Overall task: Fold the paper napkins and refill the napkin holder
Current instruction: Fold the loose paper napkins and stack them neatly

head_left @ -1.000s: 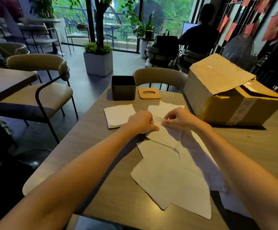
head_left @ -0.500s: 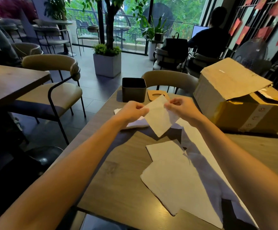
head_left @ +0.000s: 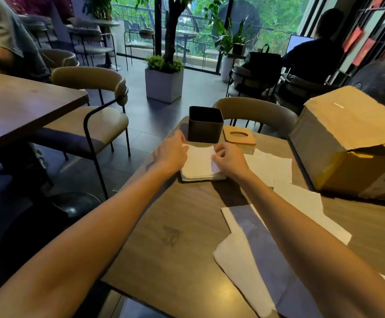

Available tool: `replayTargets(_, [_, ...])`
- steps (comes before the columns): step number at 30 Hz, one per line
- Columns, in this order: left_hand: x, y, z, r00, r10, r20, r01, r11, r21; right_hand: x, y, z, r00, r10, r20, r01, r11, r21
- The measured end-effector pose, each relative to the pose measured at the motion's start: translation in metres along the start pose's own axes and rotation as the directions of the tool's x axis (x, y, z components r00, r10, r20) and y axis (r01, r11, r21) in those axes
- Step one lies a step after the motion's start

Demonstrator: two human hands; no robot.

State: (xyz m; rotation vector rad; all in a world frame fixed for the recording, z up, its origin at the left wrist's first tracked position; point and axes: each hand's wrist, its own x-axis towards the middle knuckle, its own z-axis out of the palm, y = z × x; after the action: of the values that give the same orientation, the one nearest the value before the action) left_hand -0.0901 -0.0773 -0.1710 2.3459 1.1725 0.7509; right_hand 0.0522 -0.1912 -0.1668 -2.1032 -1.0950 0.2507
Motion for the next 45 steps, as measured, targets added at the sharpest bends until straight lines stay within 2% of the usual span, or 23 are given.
replayTargets(3, [-0.004, -0.004, 0.006, 0.999, 0.046, -0.014, -0.045, 0.997, 0.064, -0.001, 0.004, 0.005, 1.000, -0.023, -0.013, 0.023, 0.999, -0.030])
replayTargets(9, [-0.010, -0.005, 0.009, 0.995, 0.090, -0.030, -0.084, 0.983, 0.162, -0.005, 0.011, 0.000, 0.989, -0.131, 0.071, 0.141, 0.979, -0.149])
replayTargets(12, [-0.013, -0.005, 0.009, 0.990, 0.133, -0.043, -0.122, 0.973, 0.196, -0.004, 0.011, 0.000, 0.988, -0.128, 0.092, 0.142, 0.974, -0.174])
replayTargets(16, [-0.015, -0.004, 0.007, 0.983, 0.164, -0.082, -0.150, 0.978, 0.146, -0.002, 0.009, -0.006, 0.992, -0.071, 0.107, 0.083, 0.991, -0.106])
replayTargets(19, [-0.013, 0.000, 0.004, 0.992, 0.109, -0.059, -0.102, 0.990, 0.101, -0.002, 0.010, -0.010, 0.991, -0.055, 0.122, 0.067, 0.993, -0.096])
replayTargets(23, [-0.014, -0.002, 0.010, 0.994, 0.102, -0.029, -0.096, 0.984, 0.149, -0.004, 0.010, -0.010, 0.992, -0.048, 0.119, 0.067, 0.984, -0.164])
replayTargets(29, [-0.012, -0.004, 0.011, 0.989, 0.148, 0.017, -0.148, 0.959, 0.243, -0.012, 0.009, -0.015, 0.987, -0.105, 0.119, 0.140, 0.928, -0.345])
replayTargets(34, [-0.006, 0.009, 0.004, 0.974, 0.218, 0.061, -0.226, 0.915, 0.335, -0.008, 0.021, -0.043, 0.990, -0.114, 0.080, 0.133, 0.944, -0.301])
replayTargets(36, [-0.005, 0.023, 0.005, 0.958, 0.261, 0.120, -0.286, 0.908, 0.306, -0.006, 0.031, -0.061, 0.992, -0.103, 0.066, 0.119, 0.942, -0.313])
replayTargets(39, [-0.006, 0.052, 0.014, 0.918, 0.310, 0.246, -0.353, 0.922, 0.158, -0.003, 0.050, -0.085, 0.997, -0.040, 0.067, 0.062, 0.922, -0.381])
replayTargets(42, [-0.010, 0.083, 0.031, 0.900, 0.311, 0.305, -0.342, 0.938, 0.052, -0.007, 0.071, -0.098, 0.998, 0.065, 0.018, -0.052, 0.911, -0.409])
replayTargets(45, [-0.008, 0.105, 0.052, 0.897, 0.287, 0.338, -0.309, 0.951, 0.014, -0.014, 0.083, -0.105, 0.993, 0.122, -0.001, -0.112, 0.909, -0.401])
